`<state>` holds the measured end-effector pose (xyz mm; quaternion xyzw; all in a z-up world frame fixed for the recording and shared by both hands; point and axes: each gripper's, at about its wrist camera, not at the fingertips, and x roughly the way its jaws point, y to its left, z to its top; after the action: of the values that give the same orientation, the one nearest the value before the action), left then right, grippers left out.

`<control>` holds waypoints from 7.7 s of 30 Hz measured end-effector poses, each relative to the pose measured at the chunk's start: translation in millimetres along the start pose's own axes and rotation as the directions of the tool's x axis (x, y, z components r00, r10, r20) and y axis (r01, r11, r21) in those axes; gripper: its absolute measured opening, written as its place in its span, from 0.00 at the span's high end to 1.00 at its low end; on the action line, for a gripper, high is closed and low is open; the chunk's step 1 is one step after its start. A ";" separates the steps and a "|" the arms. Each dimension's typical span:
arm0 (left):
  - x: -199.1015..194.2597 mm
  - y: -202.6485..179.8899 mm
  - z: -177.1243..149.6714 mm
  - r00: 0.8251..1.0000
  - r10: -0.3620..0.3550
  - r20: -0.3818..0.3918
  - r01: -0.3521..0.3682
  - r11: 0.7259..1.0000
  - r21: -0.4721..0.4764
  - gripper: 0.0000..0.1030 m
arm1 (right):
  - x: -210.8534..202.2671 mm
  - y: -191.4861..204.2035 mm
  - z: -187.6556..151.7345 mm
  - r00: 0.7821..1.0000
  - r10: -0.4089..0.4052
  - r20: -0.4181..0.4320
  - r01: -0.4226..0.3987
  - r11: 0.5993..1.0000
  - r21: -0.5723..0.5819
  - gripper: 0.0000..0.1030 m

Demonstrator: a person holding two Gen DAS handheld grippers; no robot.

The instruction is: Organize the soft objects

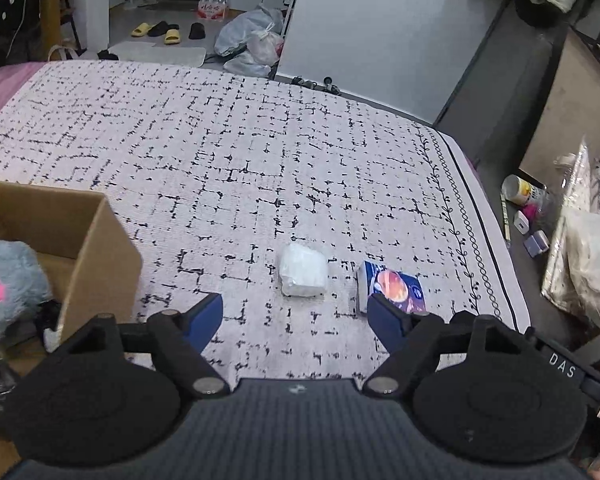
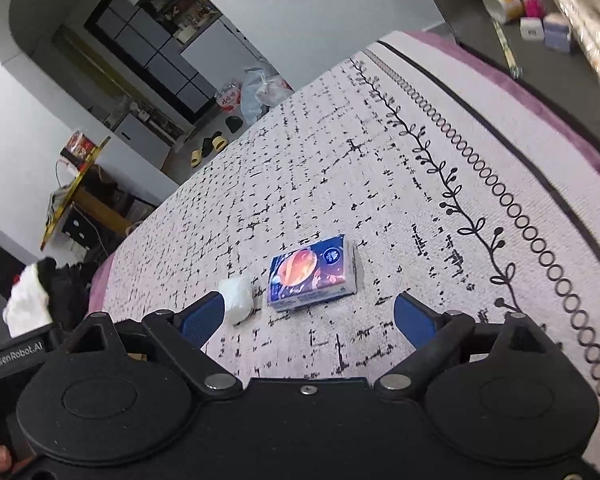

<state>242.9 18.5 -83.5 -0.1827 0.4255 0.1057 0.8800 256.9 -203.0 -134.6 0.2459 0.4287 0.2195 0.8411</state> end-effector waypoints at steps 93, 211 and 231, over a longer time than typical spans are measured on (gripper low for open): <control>-121.3 9.5 -21.3 0.994 -0.007 0.112 0.006 1.000 0.011 0.62 | -93.9 98.3 -21.8 0.985 -0.100 0.144 0.142 0.939 -0.314 0.32; -157.9 198.2 -22.9 0.992 0.004 0.125 0.022 0.979 -0.205 0.02 | -23.0 264.6 -64.2 0.995 -0.054 -0.081 0.011 0.889 -0.459 0.00; -203.5 126.0 -27.3 0.994 -0.008 0.105 0.004 0.999 0.032 0.01 | -119.5 211.5 -59.8 0.999 -0.054 -0.002 0.050 0.929 -0.366 0.00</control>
<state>55.2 115.8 31.9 -0.1643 0.3795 0.1058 0.9043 109.8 -93.3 35.4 0.0726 0.3916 0.2746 0.8752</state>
